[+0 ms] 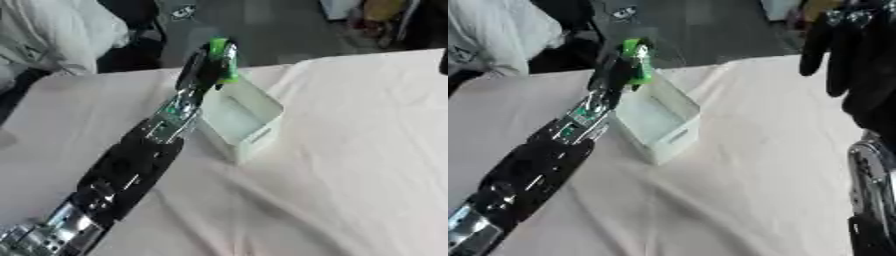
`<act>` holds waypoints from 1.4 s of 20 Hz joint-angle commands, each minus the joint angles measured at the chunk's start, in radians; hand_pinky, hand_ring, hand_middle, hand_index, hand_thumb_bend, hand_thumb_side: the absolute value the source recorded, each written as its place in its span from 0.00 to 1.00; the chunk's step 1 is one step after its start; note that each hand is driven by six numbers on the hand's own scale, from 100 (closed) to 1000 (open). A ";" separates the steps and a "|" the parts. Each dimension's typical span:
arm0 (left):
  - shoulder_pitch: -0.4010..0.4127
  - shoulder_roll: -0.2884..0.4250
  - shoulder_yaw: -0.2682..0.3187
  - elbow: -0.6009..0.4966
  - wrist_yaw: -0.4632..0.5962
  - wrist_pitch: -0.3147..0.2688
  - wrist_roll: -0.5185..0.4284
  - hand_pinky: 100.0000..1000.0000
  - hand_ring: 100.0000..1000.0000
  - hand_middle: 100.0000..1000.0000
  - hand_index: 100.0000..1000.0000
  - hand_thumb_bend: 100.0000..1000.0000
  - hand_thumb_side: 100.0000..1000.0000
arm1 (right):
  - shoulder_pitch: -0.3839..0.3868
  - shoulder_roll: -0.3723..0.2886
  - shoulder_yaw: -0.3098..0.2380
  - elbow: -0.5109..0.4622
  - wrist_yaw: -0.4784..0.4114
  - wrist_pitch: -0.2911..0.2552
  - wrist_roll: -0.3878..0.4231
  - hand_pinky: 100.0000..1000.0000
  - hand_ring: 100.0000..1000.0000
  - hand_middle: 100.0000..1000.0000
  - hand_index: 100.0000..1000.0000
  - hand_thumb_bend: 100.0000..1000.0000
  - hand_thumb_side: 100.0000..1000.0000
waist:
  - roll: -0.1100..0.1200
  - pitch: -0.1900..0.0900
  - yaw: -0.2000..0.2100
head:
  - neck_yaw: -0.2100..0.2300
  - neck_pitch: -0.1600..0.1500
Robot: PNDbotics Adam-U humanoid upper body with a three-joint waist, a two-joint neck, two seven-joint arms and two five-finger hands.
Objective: Pick up objects on the table and place them in the box.
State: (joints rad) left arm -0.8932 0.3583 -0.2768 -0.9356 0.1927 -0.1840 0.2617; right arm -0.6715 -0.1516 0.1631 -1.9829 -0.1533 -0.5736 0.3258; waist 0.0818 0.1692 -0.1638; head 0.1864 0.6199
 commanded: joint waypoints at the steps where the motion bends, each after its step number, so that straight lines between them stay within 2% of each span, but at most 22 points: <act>1: -0.029 0.007 0.017 0.021 -0.070 -0.017 0.003 0.00 0.00 0.13 0.31 0.00 0.64 | -0.021 0.005 0.000 -0.017 -0.005 -0.001 0.003 0.21 0.11 0.11 0.30 0.00 1.00 | -0.002 -0.014 -0.001 | 0.015 -0.013; 2: -0.030 0.008 0.014 0.028 -0.102 -0.014 0.002 0.00 0.00 0.20 0.38 0.00 0.64 | -0.021 0.005 0.000 -0.017 -0.005 -0.001 0.003 0.21 0.11 0.11 0.30 0.00 1.00 | -0.001 -0.014 -0.002 | 0.017 -0.012; 3: -0.031 0.008 0.014 0.033 -0.134 -0.010 0.002 0.00 0.00 0.21 0.39 0.00 0.64 | -0.020 0.005 0.000 -0.017 -0.005 -0.001 0.003 0.21 0.11 0.11 0.30 0.00 1.00 | -0.001 -0.014 -0.002 | 0.017 -0.011; 4: -0.031 0.009 0.013 0.038 -0.166 0.000 0.000 0.00 0.00 0.31 0.47 0.00 0.64 | -0.020 0.005 0.000 -0.017 -0.005 0.000 0.003 0.21 0.11 0.11 0.30 0.00 1.00 | -0.001 -0.014 -0.002 | 0.017 -0.010; 7: -0.033 0.011 0.015 0.038 -0.251 0.017 0.002 0.00 0.00 0.40 0.55 0.00 0.58 | -0.020 0.004 0.000 -0.017 -0.005 0.000 0.003 0.21 0.11 0.11 0.30 0.00 1.00 | -0.001 -0.015 0.000 | 0.017 -0.008; 8: -0.034 0.012 0.014 0.036 -0.276 0.018 0.003 0.17 0.10 0.49 0.63 0.00 0.49 | -0.020 0.003 0.000 -0.017 -0.005 0.000 0.003 0.21 0.11 0.11 0.30 0.00 1.00 | -0.001 -0.015 0.000 | 0.017 -0.008; 9: -0.034 0.012 0.014 0.034 -0.300 0.019 0.001 0.19 0.12 0.50 0.64 0.00 0.49 | -0.020 0.003 0.000 -0.017 -0.005 0.000 0.003 0.21 0.11 0.11 0.30 0.00 1.00 | -0.001 -0.015 0.001 | 0.016 -0.008; 10: -0.035 0.013 0.011 0.033 -0.326 0.020 -0.004 0.44 0.33 0.66 0.74 0.00 0.59 | -0.019 0.003 0.000 -0.017 -0.005 0.000 0.002 0.21 0.11 0.11 0.30 0.00 1.00 | -0.001 -0.015 0.001 | 0.017 -0.008; 11: -0.035 0.014 0.011 0.032 -0.351 0.022 -0.012 0.57 0.42 0.75 0.80 0.00 0.67 | -0.019 0.002 0.000 -0.017 -0.005 -0.001 0.002 0.21 0.11 0.11 0.30 0.00 1.00 | -0.001 -0.015 0.002 | 0.017 -0.008; 12: -0.036 0.014 0.011 0.031 -0.372 0.022 -0.021 0.69 0.49 0.81 0.85 0.00 0.76 | -0.019 0.002 0.000 -0.017 -0.004 -0.001 0.002 0.21 0.11 0.11 0.30 0.00 1.00 | -0.001 -0.016 0.002 | 0.016 -0.008; 13: -0.036 0.015 0.011 0.029 -0.392 0.020 -0.032 0.66 0.48 0.80 0.84 0.00 0.74 | -0.019 0.002 0.000 -0.017 -0.004 -0.001 0.002 0.21 0.11 0.11 0.30 0.00 1.00 | -0.001 -0.016 0.002 | 0.016 -0.008; 14: -0.037 0.016 0.012 0.028 -0.408 0.018 -0.043 0.93 0.65 0.93 0.99 0.00 0.92 | -0.019 0.002 -0.001 -0.017 -0.004 -0.001 0.002 0.21 0.11 0.11 0.30 0.00 1.00 | -0.001 -0.016 0.003 | 0.015 -0.008; 15: -0.038 0.016 0.013 0.025 -0.423 0.013 -0.054 0.91 0.64 0.92 0.98 0.00 0.91 | -0.019 0.002 -0.001 -0.017 -0.004 -0.001 0.001 0.21 0.11 0.11 0.30 0.00 1.00 | -0.001 -0.016 0.003 | 0.015 -0.008; 16: -0.039 0.017 0.014 0.024 -0.435 0.009 -0.063 1.00 0.73 0.97 1.00 0.03 0.99 | -0.019 0.002 -0.001 -0.017 -0.004 -0.001 0.001 0.21 0.11 0.11 0.30 0.00 1.00 | -0.001 -0.016 0.003 | 0.014 -0.007; 17: -0.040 0.018 0.014 0.021 -0.446 0.005 -0.072 1.00 0.73 0.97 1.00 0.03 0.99 | -0.018 0.001 -0.001 -0.017 -0.003 -0.001 0.001 0.21 0.11 0.11 0.30 0.00 1.00 | -0.001 -0.017 0.003 | 0.014 -0.007; 18: -0.040 0.019 0.015 0.020 -0.456 0.002 -0.080 1.00 0.78 1.00 1.00 0.04 1.00 | -0.018 0.001 -0.001 -0.017 -0.003 -0.002 0.001 0.21 0.11 0.11 0.30 0.00 1.00 | -0.001 -0.017 0.004 | 0.014 -0.007; 28: -0.041 0.026 0.030 0.017 -0.513 0.004 -0.137 1.00 0.83 1.00 1.00 0.06 1.00 | -0.017 0.000 -0.002 -0.017 0.000 -0.001 -0.002 0.21 0.11 0.11 0.30 0.00 1.00 | -0.002 -0.018 0.007 | 0.012 -0.006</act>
State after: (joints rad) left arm -0.9084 0.3530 -0.2605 -0.9007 -0.3139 -0.1781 0.1309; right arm -0.6771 -0.1472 0.1632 -1.9829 -0.1555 -0.5739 0.3256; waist 0.0837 0.1704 -0.1582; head 0.1938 0.6201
